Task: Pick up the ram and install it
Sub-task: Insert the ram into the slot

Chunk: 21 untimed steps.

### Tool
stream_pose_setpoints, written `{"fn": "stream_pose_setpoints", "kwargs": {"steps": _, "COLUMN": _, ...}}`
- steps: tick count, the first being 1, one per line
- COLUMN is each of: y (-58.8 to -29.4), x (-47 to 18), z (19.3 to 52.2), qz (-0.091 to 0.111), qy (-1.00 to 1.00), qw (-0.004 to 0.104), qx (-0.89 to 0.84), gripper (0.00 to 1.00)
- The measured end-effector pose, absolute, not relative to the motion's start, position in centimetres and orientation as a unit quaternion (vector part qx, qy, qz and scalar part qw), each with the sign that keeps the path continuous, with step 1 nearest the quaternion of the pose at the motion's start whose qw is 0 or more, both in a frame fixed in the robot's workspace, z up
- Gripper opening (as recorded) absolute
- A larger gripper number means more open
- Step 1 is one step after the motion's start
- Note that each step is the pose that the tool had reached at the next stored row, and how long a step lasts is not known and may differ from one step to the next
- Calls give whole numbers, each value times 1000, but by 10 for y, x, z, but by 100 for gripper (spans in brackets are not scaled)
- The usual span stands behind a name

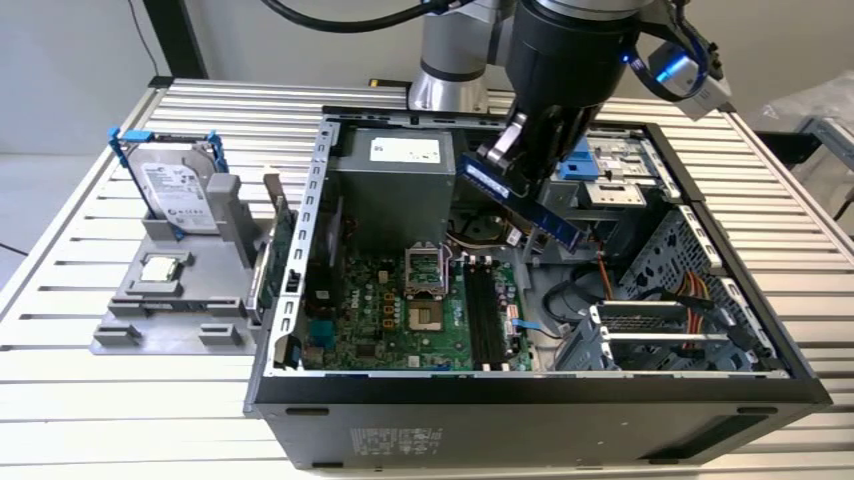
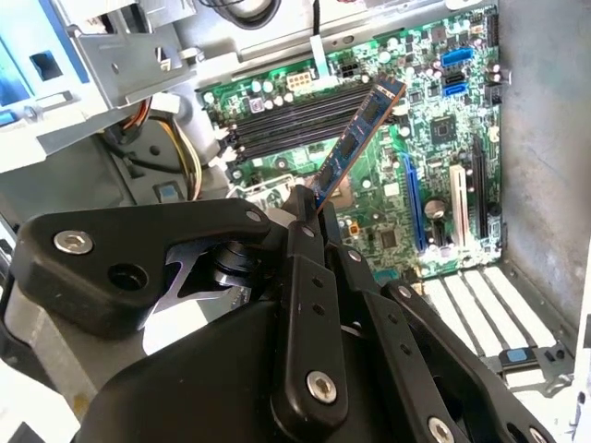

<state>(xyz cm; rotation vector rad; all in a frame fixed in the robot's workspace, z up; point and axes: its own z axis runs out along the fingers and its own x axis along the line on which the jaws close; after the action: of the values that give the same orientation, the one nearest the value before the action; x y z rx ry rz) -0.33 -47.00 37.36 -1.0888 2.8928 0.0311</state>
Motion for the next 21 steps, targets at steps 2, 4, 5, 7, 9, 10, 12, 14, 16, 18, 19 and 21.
{"fn": "stream_pose_setpoints", "kwargs": {"steps": 2, "y": -470, "x": -3, "z": 374, "qz": 10, "qy": 938, "qw": 25, "qx": -347, "gripper": 0}}
{"fn": "stream_pose_setpoints", "kwargs": {"steps": 4, "y": -470, "x": -3, "z": 374, "qz": 10, "qy": 939, "qw": 25, "qx": -342, "gripper": 0}}
{"fn": "stream_pose_setpoints", "kwargs": {"steps": 5, "y": -470, "x": -3, "z": 374, "qz": 10, "qy": 940, "qw": 25, "qx": -339, "gripper": 0}}
{"fn": "stream_pose_setpoints", "kwargs": {"steps": 7, "y": -470, "x": -3, "z": 374, "qz": 10, "qy": 942, "qw": 25, "qx": -334, "gripper": 0}}
{"fn": "stream_pose_setpoints", "kwargs": {"steps": 9, "y": -470, "x": -3, "z": 374, "qz": 9, "qy": 944, "qw": 25, "qx": -329, "gripper": 0}}
{"fn": "stream_pose_setpoints", "kwargs": {"steps": 10, "y": -470, "x": -3, "z": 374, "qz": 9, "qy": 945, "qw": 26, "qx": -326, "gripper": 0}}
{"fn": "stream_pose_setpoints", "kwargs": {"steps": 12, "y": -470, "x": -3, "z": 374, "qz": 9, "qy": 947, "qw": 26, "qx": -321, "gripper": 0}}
{"fn": "stream_pose_setpoints", "kwargs": {"steps": 14, "y": -470, "x": -3, "z": 374, "qz": 9, "qy": 948, "qw": 26, "qx": -316, "gripper": 0}}
{"fn": "stream_pose_setpoints", "kwargs": {"steps": 16, "y": -470, "x": -3, "z": 374, "qz": 9, "qy": 950, "qw": 26, "qx": -311, "gripper": 0}}
{"fn": "stream_pose_setpoints", "kwargs": {"steps": 18, "y": -470, "x": -3, "z": 374, "qz": 9, "qy": 952, "qw": 26, "qx": -305, "gripper": 0}}
{"fn": "stream_pose_setpoints", "kwargs": {"steps": 19, "y": -470, "x": -3, "z": 374, "qz": 9, "qy": 953, "qw": 26, "qx": -302, "gripper": 0}}
{"fn": "stream_pose_setpoints", "kwargs": {"steps": 21, "y": -470, "x": -3, "z": 374, "qz": 8, "qy": 955, "qw": 26, "qx": -296, "gripper": 0}}
